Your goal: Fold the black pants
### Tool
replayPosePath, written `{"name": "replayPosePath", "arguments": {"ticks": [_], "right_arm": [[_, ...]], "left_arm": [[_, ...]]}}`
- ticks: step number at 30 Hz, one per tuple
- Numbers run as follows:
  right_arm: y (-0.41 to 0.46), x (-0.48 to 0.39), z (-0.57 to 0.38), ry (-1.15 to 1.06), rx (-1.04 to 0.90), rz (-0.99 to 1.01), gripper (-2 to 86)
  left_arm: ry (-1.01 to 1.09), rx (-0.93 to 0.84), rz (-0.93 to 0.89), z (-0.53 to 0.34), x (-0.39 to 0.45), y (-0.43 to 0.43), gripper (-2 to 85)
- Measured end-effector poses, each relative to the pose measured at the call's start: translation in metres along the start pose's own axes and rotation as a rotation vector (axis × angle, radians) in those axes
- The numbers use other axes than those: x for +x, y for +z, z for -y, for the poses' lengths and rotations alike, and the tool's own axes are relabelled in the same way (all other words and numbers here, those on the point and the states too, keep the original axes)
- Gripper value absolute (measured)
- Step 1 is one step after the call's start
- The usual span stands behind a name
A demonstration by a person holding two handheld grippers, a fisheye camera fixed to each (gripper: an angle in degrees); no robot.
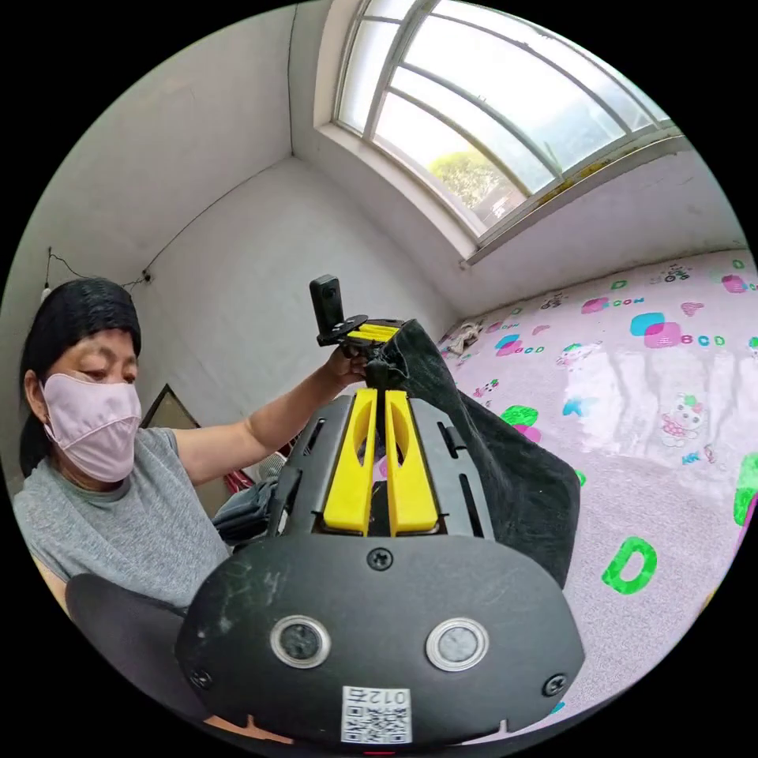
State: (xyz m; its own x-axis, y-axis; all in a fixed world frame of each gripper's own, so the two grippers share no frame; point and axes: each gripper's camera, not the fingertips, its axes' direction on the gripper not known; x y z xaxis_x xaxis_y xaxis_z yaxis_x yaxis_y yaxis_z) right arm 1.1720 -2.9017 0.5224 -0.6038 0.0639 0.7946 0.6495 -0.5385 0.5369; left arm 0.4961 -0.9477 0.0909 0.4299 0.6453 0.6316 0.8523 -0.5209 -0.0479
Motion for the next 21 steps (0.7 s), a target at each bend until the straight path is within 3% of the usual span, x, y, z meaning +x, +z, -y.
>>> {"name": "replayPosePath", "arguments": {"ticks": [11, 15, 21], "right_arm": [[0.144, 0.002, -0.067, -0.094, -0.678, 0.058, -0.1], [0.177, 0.016, -0.092, -0.171, -0.783, 0.033, -0.1], [0.198, 0.068, -0.144, -0.134, -0.881, 0.048, 0.1]], "left_arm": [[-0.361, 0.087, 0.193, -0.241, 0.072, -0.076, 0.3], [-0.483, 0.084, 0.261, -0.316, 0.083, -0.073, 0.4], [-0.683, 0.011, 0.222, -0.407, 0.086, -0.038, 0.4]]}}
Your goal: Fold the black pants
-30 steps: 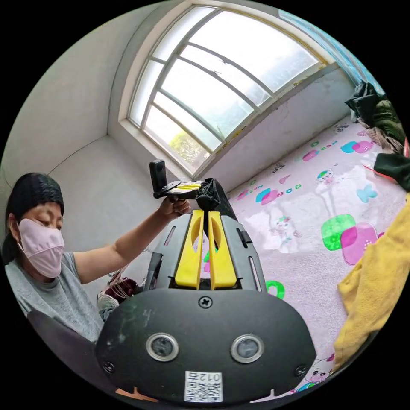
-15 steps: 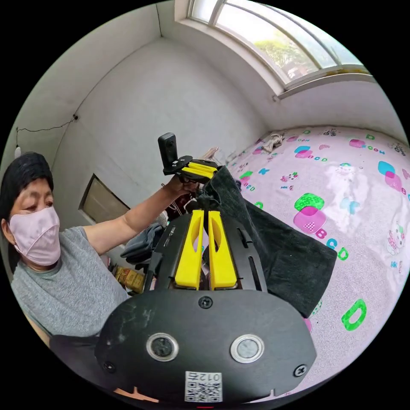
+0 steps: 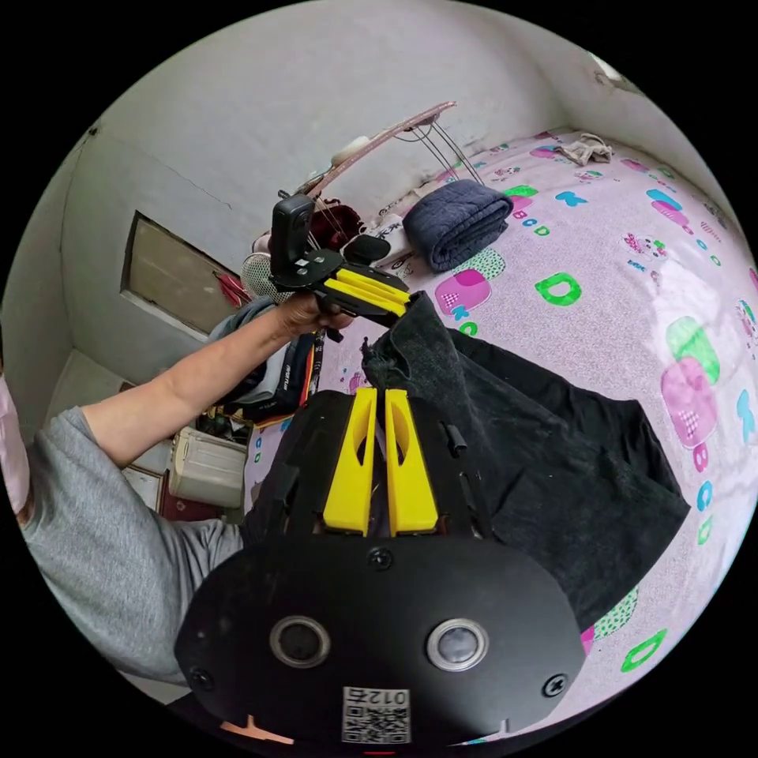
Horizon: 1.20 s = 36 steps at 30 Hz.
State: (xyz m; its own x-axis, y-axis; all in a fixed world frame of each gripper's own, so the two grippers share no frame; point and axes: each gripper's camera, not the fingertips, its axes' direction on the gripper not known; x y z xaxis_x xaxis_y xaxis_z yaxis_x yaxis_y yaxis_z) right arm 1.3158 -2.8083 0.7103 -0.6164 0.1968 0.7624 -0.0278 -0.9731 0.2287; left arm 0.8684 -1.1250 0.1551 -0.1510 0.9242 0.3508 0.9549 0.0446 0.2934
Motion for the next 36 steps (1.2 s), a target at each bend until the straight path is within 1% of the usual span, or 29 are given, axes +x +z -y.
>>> {"name": "replayPosePath", "arguments": {"ticks": [2, 3, 4, 5, 6, 7, 9, 11, 12, 14, 15, 16, 17, 18, 20, 21, 23, 25, 26, 29, 30, 32, 36], "right_arm": [[0.009, 0.020, -0.006, 0.037, -0.022, 0.035, 0.3], [0.011, 0.024, -0.007, 0.046, -0.024, 0.050, 0.3], [0.014, 0.033, -0.007, 0.064, -0.070, 0.095, 0.4], [0.015, 0.040, -0.006, 0.067, -0.149, 0.151, 0.3], [0.011, 0.042, -0.005, 0.058, -0.174, 0.175, 0.2], [-0.003, 0.046, -0.004, 0.045, -0.185, 0.185, 0.1], [-0.040, 0.060, 0.002, 0.059, -0.162, 0.140, 0.4], [-0.104, 0.096, 0.014, 0.130, -0.151, 0.111, 1.6], [-0.122, 0.107, 0.016, 0.159, -0.153, 0.103, 2.1], [-0.202, 0.154, 0.018, 0.274, -0.172, 0.061, 4.0], [-0.223, 0.165, 0.017, 0.304, -0.175, 0.043, 4.5], [-0.266, 0.188, 0.011, 0.360, -0.177, -0.004, 5.9], [-0.308, 0.210, 0.001, 0.426, -0.181, -0.068, 7.5], [-0.328, 0.221, -0.006, 0.461, -0.180, -0.100, 7.9], [-0.401, 0.264, -0.046, 0.628, -0.122, -0.179, 9.2], [-0.416, 0.273, -0.057, 0.667, -0.096, -0.185, 9.4], [-0.462, 0.305, -0.103, 0.809, 0.023, -0.166, 10.2], [-0.478, 0.324, -0.128, 0.886, 0.076, -0.093, 10.9], [-0.484, 0.334, -0.137, 0.909, 0.101, -0.033, 11.2], [-0.500, 0.350, -0.136, 0.930, 0.138, 0.056, 10.7], [-0.504, 0.353, -0.133, 0.931, 0.140, 0.062, 10.4], [-0.528, 0.354, -0.118, 0.897, 0.154, 0.052, 5.1], [-0.586, 0.341, -0.103, 0.816, 0.160, 0.008, 0.9]], "left_arm": [[-0.074, -0.013, -0.009, -0.020, -0.012, 0.010, 0.5], [-0.138, -0.015, 0.015, -0.033, -0.020, 0.015, 0.5], [-0.173, -0.019, 0.028, -0.040, -0.024, 0.017, 0.4], [-0.252, -0.028, 0.039, -0.053, -0.034, 0.020, 0.5], [-0.333, -0.021, 0.037, -0.067, -0.043, 0.021, 0.5], [-0.367, -0.012, 0.035, -0.074, -0.046, 0.021, 0.5], [-0.471, 0.036, 0.039, -0.095, -0.054, 0.017, 0.7], [-0.511, 0.056, 0.040, -0.104, -0.055, 0.016, 0.7], [-0.528, 0.046, 0.030, -0.104, -0.054, 0.018, 0.8], [-0.523, 0.017, 0.006, -0.100, -0.050, 0.027, 0.8], [-0.513, -0.007, -0.011, -0.094, -0.045, 0.035, 0.8], [-0.507, -0.021, -0.021, -0.091, -0.043, 0.040, 0.8], [-0.499, -0.055, -0.036, -0.083, -0.039, 0.051, 0.8], [-0.493, -0.097, -0.042, -0.076, -0.036, 0.063, 0.8], [-0.483, -0.147, -0.030, -0.065, -0.032, 0.078, 0.7], [-0.481, -0.176, -0.028, -0.058, -0.030, 0.088, 0.6], [-0.472, -0.229, -0.029, -0.049, -0.029, 0.103, 0.5], [-0.461, -0.306, 0.002, -0.042, -0.026, 0.119, 0.3], [-0.465, -0.337, 0.022, -0.038, -0.023, 0.128, 0.2], [-0.464, -0.367, 0.058, -0.029, -0.016, 0.141, 0.0], [-0.470, -0.370, 0.065, -0.027, -0.013, 0.145, -0.1], [-0.486, -0.369, 0.074, -0.025, -0.008, 0.151, -0.1], [-0.478, -0.387, 0.123, -0.012, 0.007, 0.164, -0.2]]}}
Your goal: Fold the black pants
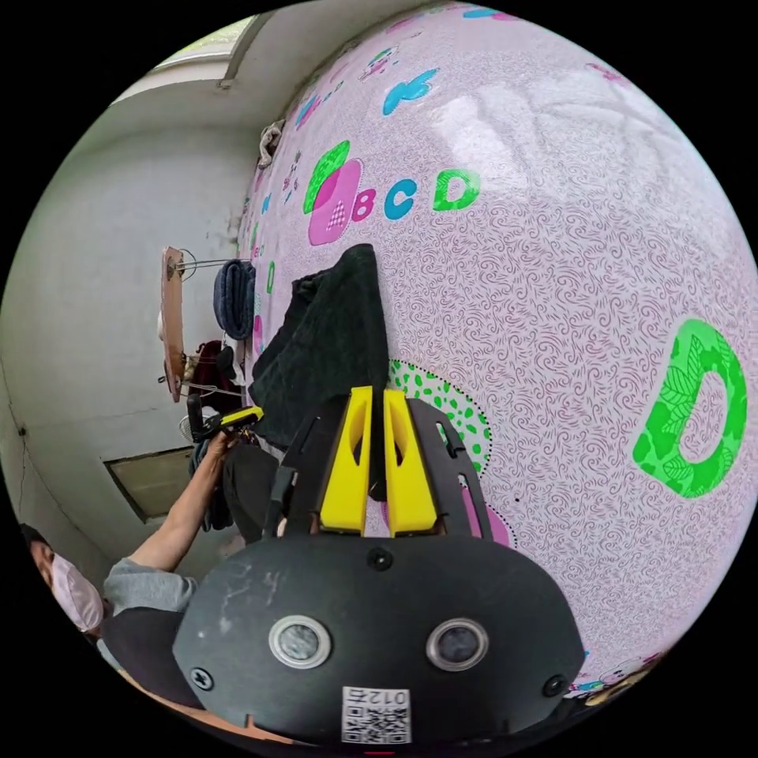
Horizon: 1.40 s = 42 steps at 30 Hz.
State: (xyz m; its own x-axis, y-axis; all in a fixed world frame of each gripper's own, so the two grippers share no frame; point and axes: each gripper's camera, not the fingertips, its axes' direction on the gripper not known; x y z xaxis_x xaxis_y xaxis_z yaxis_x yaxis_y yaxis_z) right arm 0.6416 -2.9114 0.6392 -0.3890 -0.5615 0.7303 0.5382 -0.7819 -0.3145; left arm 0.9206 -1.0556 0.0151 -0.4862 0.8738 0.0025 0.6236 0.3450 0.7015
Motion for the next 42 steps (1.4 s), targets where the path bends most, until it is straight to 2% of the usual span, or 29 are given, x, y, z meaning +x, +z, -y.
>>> {"name": "replayPosePath", "arguments": {"ticks": [4, 10, 16, 20, 24, 29, 34, 39, 42], "right_arm": [[-0.080, -0.007, -0.009, -0.008, 0.092, -0.008, -0.2], [-0.208, 0.028, -0.060, 0.183, 0.315, -0.054, 0.0], [-0.285, 0.016, -0.105, 0.153, 0.380, -0.123, 0.6], [-0.325, -0.009, -0.136, 0.066, 0.435, -0.206, 0.2], [-0.350, -0.019, -0.156, 0.030, 0.433, -0.204, 0.0], [-0.377, -0.020, -0.187, -0.011, 0.402, -0.185, 0.0], [-0.388, -0.005, -0.219, -0.024, 0.374, -0.172, 0.7], [-0.382, 0.000, -0.249, -0.147, 0.280, -0.296, 3.8], [-0.370, -0.006, -0.272, -0.308, 0.218, -0.463, 6.8]], "left_arm": [[0.079, 0.016, 0.054, 0.018, 0.033, 0.008, -0.1], [0.282, 0.025, 0.041, 0.071, 0.119, 0.031, 0.0], [0.480, 0.032, 0.244, 0.069, 0.198, 0.022, 1.0], [0.770, 0.035, 0.439, 0.021, 0.253, 0.031, 3.3], [0.914, 0.047, 0.610, -0.010, 0.291, 0.056, 5.6], [1.038, 0.019, 0.689, -0.026, 0.327, 0.078, 7.8], [1.128, -0.086, 0.774, -0.032, 0.342, 0.107, 7.6], [1.094, -0.095, 0.761, -0.033, 0.352, 0.116, 6.1], [1.054, -0.078, 0.729, -0.034, 0.354, 0.113, 5.6]]}}
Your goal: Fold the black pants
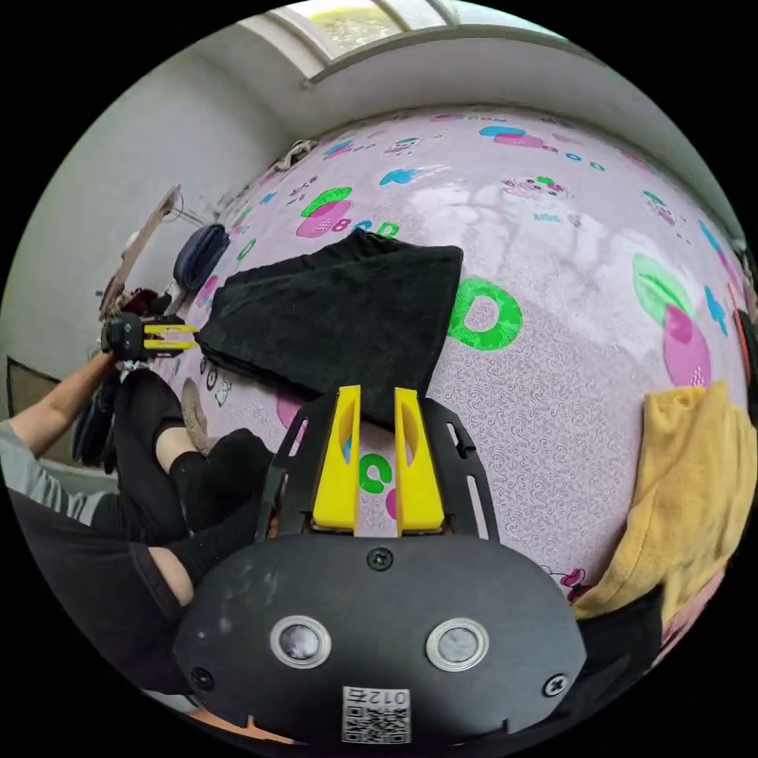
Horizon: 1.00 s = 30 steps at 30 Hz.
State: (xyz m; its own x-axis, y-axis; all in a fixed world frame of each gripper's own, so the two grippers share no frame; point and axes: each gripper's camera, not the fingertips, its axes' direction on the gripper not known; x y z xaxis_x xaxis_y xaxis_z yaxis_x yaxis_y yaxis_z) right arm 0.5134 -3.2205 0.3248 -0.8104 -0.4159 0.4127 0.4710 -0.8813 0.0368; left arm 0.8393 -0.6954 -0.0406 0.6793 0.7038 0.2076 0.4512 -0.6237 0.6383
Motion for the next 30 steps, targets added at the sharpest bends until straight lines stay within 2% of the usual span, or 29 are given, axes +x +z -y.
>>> {"name": "replayPosePath", "arguments": {"ticks": [2, 5, 11, 18, 21, 25, 28, 30], "right_arm": [[0.012, -0.021, -0.022, -0.211, -0.075, -0.191, 7.9], [0.033, -0.038, -0.057, -0.421, -0.138, -0.326, 8.0], [0.073, -0.034, -0.120, -0.639, -0.216, -0.522, 6.6], [0.092, -0.005, -0.174, -0.727, -0.244, -0.575, 5.6], [0.100, 0.006, -0.192, -0.749, -0.249, -0.629, 1.9], [0.081, 0.030, -0.206, -0.624, -0.146, -0.602, 0.2], [0.090, 0.055, -0.218, -0.551, -0.178, -0.524, -0.3], [0.105, 0.060, -0.226, -0.567, -0.217, -0.540, -0.4]], "left_arm": [[-0.030, 0.011, -0.016, -0.001, 0.000, -0.003, 5.4], [-0.078, 0.034, -0.040, -0.004, -0.001, -0.007, 4.9], [-0.104, 0.051, -0.055, -0.006, 0.005, -0.010, 4.1], [-0.104, 0.050, -0.048, -0.006, 0.016, -0.009, 3.4], [-0.107, 0.051, -0.046, -0.007, 0.018, -0.010, 3.0], [-0.098, 0.098, -0.009, -0.016, 0.019, -0.027, 2.4], [-0.012, 0.109, 0.001, -0.020, 0.035, -0.022, 2.2], [0.048, 0.062, 0.007, -0.012, 0.050, -0.008, 2.2]]}}
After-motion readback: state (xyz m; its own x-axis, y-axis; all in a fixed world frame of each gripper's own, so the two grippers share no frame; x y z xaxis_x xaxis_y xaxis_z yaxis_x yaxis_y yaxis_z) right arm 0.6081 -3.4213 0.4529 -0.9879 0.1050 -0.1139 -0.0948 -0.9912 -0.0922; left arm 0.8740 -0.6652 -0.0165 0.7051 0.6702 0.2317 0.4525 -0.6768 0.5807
